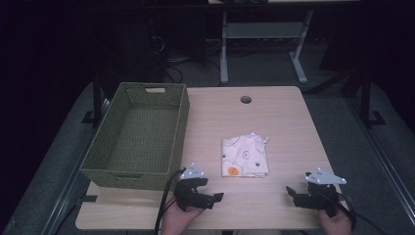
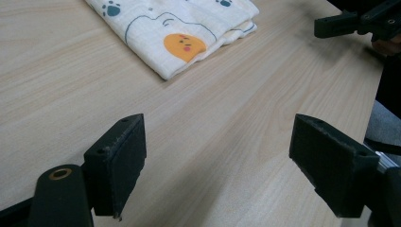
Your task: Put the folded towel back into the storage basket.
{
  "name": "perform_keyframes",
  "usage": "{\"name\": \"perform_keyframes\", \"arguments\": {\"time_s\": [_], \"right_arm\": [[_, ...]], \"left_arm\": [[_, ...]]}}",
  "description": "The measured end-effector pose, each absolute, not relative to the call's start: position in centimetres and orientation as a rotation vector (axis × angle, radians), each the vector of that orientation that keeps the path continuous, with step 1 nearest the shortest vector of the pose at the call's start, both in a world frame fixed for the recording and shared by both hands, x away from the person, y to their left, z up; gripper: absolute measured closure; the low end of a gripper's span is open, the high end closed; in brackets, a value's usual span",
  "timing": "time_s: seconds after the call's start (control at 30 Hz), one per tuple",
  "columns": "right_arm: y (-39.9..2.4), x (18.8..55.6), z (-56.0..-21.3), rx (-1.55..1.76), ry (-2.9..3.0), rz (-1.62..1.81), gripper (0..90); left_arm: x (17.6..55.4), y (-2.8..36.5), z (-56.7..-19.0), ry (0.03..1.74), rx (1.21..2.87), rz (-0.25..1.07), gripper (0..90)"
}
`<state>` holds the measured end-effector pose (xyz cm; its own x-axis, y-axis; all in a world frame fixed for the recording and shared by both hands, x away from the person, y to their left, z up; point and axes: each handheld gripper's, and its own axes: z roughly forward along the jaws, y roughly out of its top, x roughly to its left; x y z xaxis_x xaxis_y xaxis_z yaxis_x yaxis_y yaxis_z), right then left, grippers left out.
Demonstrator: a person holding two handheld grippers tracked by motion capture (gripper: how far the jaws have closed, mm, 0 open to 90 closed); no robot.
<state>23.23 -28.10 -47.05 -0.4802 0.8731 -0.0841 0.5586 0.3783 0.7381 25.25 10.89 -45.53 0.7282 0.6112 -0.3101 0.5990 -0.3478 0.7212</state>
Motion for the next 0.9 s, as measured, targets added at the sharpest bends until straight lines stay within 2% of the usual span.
{"name": "perform_keyframes", "arguments": {"time_s": [0.47,0.6,0.9], "right_arm": [[-26.9,23.2,-46.7,1.197,2.187,0.920,13.9],[-26.8,23.2,-46.7,1.193,2.198,0.932,13.9],[-27.3,23.2,-46.8,1.224,2.180,0.960,13.9]], "left_arm": [[25.2,11.6,-45.4,0.921,2.011,0.022,20.0],[25.2,11.4,-45.4,0.916,1.993,-0.018,19.4],[25.4,10.1,-44.2,0.867,1.993,-0.017,19.1]]}}
